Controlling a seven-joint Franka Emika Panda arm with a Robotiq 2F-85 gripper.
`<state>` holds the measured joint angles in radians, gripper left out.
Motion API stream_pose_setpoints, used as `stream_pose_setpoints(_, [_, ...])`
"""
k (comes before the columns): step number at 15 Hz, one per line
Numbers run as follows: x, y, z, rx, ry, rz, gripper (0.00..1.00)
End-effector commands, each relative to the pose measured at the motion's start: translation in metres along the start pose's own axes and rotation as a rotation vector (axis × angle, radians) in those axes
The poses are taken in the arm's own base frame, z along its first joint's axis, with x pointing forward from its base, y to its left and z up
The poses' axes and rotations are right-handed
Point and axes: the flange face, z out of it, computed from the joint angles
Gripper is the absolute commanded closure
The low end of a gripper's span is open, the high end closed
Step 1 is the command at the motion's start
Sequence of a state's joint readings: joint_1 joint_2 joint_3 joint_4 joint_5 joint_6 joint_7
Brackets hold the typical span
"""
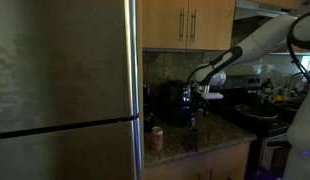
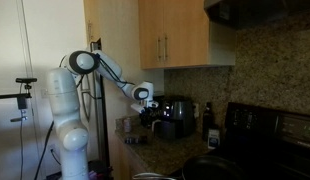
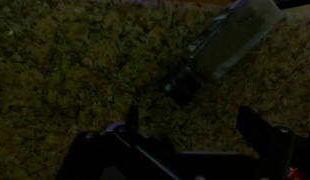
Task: Close the air fryer
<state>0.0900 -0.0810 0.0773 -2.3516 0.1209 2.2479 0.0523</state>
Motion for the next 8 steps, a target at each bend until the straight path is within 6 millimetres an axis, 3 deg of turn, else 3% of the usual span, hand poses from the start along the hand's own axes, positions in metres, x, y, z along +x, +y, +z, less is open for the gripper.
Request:
stream_pose_setpoints(1, [0.0076,-0.0043,0.0136,-0.045,0.156,0.017,0.0])
stream_pose_setpoints(5, [0.0134,-0.0028,0.0091,-0.082,0.335,0.075,0.0])
stream_pose_setpoints(8, [0.0171,-0.0058,0.0078,-0.077,0.312,0.069,0.0])
